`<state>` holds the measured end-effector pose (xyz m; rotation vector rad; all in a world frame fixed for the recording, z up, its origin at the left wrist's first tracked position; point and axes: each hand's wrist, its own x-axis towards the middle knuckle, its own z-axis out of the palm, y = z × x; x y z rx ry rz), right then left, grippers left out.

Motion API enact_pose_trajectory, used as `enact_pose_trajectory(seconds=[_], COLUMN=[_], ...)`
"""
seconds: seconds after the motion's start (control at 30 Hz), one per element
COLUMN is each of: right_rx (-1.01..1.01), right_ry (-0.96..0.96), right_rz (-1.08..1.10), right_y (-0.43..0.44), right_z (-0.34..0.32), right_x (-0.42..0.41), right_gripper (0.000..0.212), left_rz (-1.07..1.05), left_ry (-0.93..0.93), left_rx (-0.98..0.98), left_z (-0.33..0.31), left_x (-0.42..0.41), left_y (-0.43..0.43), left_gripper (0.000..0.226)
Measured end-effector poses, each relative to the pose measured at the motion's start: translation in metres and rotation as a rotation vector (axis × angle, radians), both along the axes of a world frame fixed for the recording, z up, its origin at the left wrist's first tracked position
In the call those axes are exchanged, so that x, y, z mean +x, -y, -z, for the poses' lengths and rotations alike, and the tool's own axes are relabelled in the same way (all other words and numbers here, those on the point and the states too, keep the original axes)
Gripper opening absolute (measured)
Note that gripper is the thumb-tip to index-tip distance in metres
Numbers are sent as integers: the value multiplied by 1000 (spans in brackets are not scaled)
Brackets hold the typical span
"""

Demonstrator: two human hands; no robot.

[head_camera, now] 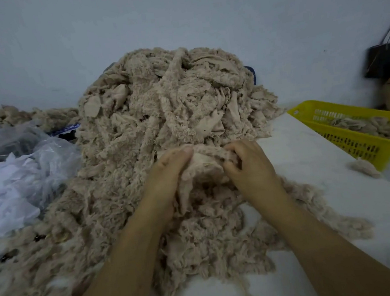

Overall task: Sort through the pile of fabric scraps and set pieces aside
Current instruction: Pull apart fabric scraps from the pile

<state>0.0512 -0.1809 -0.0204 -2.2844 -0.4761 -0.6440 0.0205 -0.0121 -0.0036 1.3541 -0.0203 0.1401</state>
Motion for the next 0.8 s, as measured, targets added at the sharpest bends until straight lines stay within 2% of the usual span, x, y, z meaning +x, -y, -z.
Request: enact_pose_trajectory(seconds=[0.1,0.2,0.3,0.4,0.47,0.53,0.67,0.8], right_rx=[44,307,592,865,937,902,744,666], right_ry=[-64,-139,-312,-517,-604,-649,-580,-485], right_rz=[41,16,-23,-102,-183,-195,-203,-224], right_y=[3,8,10,9,8,6,3,-1], right_z=[3,4,-1,-5,-3,1,6,4], right_x=[2,1,-1,2,5,6,4,0], right_gripper=[16,10,23,29,33,30,47,30], left_rz=[53,32,48,-2,-30,-12,32,93], left_ry=[-101,-91,-76,-101,-85,-71,-112,-176], left_rx=[-311,-493,-569,-424,-280,-164,-111,-66], left_z=[-6,-10,-11,-10,-7,-3,-1,2], left_x=[-1,-3,-3,2,5,5,4,4], left_y=[-5,-9,-15,-15,-11,-6,-5,-2], left_gripper=[12,13,30,19,22,25,21,30])
